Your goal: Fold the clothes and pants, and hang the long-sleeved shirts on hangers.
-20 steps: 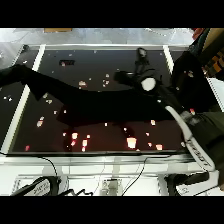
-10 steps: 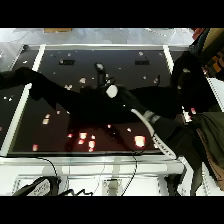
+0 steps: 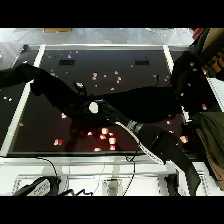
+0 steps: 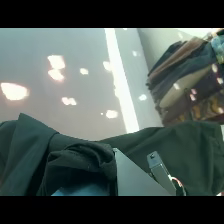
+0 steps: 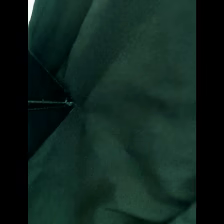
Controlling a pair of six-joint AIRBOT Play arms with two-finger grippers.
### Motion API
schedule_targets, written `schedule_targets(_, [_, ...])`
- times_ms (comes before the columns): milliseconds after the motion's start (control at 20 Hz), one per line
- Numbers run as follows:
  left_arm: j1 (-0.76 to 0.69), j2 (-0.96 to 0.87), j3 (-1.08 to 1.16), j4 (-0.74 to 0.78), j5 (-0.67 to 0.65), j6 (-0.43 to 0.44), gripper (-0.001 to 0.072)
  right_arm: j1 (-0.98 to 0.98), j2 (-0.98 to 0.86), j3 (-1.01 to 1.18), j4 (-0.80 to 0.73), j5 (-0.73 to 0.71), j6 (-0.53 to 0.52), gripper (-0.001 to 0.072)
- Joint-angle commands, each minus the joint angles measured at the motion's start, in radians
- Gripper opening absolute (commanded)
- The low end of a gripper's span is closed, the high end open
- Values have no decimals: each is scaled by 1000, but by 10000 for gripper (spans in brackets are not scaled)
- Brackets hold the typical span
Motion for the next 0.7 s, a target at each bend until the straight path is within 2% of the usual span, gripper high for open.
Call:
schedule_targets(0, [-2, -20, -2, 18, 0, 16, 11, -50, 10, 2, -16, 14, 0, 19])
schedule_targets(150, [-26, -83, -2, 18, 1, 123, 10, -153, 60, 2, -29, 113, 0, 18])
schedule_targets(300, [-106, -181, -2, 15, 30, 139, 9, -263, 134, 2, -90, 226, -2, 19])
schedule_targets(450, [-242, -276, -1, -60, 87, 140, 9, -361, 206, 2, -124, 303, -53, 19])
schedule_targets(650, [-475, -372, -1, -139, 182, 210, 9, -445, 264, 2, -145, 330, -55, 19])
